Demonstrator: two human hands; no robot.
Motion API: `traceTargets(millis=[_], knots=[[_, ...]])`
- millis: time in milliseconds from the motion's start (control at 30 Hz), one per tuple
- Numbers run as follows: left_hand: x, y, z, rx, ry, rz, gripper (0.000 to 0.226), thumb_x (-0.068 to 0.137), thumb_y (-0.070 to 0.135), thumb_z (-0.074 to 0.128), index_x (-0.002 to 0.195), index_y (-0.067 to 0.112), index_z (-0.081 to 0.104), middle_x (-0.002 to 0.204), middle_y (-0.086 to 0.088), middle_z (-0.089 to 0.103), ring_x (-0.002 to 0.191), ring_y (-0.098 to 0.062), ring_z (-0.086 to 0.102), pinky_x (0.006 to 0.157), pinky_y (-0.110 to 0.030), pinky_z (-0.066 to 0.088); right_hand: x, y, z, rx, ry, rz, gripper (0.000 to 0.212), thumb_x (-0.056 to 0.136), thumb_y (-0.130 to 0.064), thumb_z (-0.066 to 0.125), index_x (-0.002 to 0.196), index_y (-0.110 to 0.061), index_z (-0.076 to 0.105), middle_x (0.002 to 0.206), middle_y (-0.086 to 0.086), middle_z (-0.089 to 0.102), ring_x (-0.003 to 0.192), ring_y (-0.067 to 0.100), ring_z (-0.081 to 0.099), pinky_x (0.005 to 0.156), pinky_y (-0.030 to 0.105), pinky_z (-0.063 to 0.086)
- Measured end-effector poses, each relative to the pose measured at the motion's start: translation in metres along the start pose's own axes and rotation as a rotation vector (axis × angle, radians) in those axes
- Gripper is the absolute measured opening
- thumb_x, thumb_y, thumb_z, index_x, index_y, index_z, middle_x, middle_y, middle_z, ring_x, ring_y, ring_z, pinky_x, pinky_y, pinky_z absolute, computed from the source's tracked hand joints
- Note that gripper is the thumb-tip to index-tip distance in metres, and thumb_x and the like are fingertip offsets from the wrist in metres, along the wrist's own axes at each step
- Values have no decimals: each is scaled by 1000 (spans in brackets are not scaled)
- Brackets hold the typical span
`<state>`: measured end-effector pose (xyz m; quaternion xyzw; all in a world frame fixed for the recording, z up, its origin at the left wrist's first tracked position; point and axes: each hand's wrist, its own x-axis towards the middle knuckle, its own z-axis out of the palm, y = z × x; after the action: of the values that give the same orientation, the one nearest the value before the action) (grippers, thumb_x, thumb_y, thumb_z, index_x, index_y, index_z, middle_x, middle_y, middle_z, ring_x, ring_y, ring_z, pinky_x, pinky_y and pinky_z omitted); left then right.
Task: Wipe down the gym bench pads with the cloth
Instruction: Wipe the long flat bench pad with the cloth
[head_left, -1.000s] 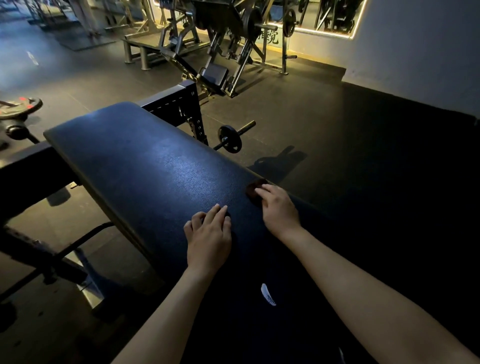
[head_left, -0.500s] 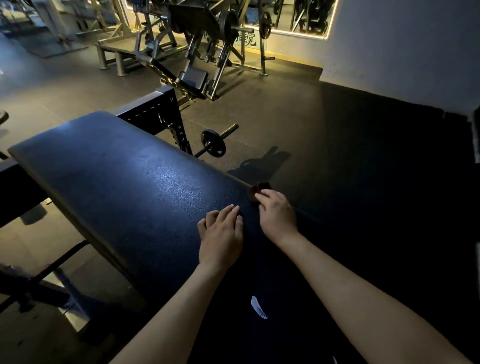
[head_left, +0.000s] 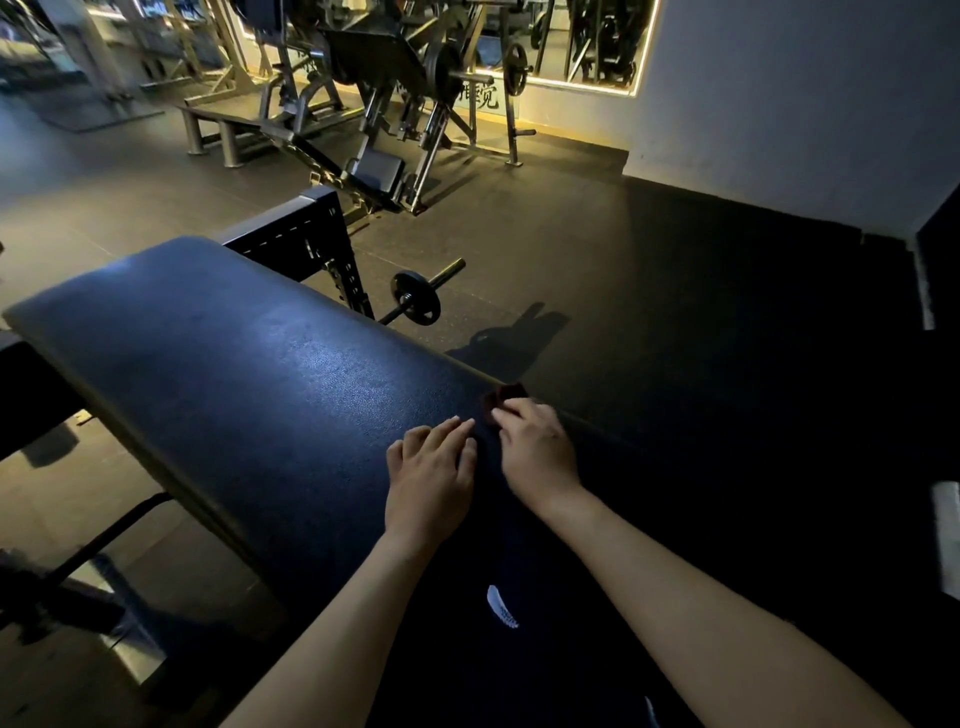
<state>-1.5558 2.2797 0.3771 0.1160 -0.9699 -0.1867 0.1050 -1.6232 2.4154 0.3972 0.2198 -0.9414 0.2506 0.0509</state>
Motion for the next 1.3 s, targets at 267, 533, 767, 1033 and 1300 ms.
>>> traceTargets(millis=[267, 533, 767, 1033, 1300], knots=[[-27, -14, -8, -149, 45, 29, 60, 96, 52, 24, 136, 26, 61, 140, 9, 60, 134, -15, 47, 111, -34, 29, -20, 11, -11, 11, -21, -163, 33, 98, -12, 53, 127, -14, 68, 129, 6, 61, 117, 30, 54, 98, 45, 47], [-80, -20, -21, -54, 85, -96, 57, 98, 49, 25, 142, 27, 56, 145, 13, 54, 126, -13, 37, 100, -27, 18, -54, -36, -2, 97, -17, -94, 30, 100, -17, 49, 119, -14, 71, 123, 3, 63, 109, 31, 52, 94, 38, 43], [-109, -22, -26, -110, 157, -152, 59, 95, 46, 26, 137, 22, 60, 141, 5, 60, 128, -17, 47, 106, -34, 30, -79, -54, 5, 149, -95, -281, 29, 96, -17, 55, 118, -12, 72, 115, 5, 65, 101, 32, 54, 90, 46, 49], [-118, -20, -22, -125, 219, -202, 53, 95, 42, 31, 131, 22, 64, 134, 5, 64, 124, -16, 49, 104, -33, 30, -100, -74, 10, 198, -128, -213, 28, 99, -19, 52, 118, -14, 71, 115, 5, 60, 108, 30, 47, 95, 40, 44], [-160, -21, -18, -253, 396, -237, 40, 98, 27, 40, 126, 14, 66, 125, -1, 65, 121, -15, 47, 106, -22, 26, -76, -30, -13, 52, -90, -227, 31, 97, -17, 54, 125, -18, 67, 123, 4, 57, 113, 30, 49, 93, 41, 46]])
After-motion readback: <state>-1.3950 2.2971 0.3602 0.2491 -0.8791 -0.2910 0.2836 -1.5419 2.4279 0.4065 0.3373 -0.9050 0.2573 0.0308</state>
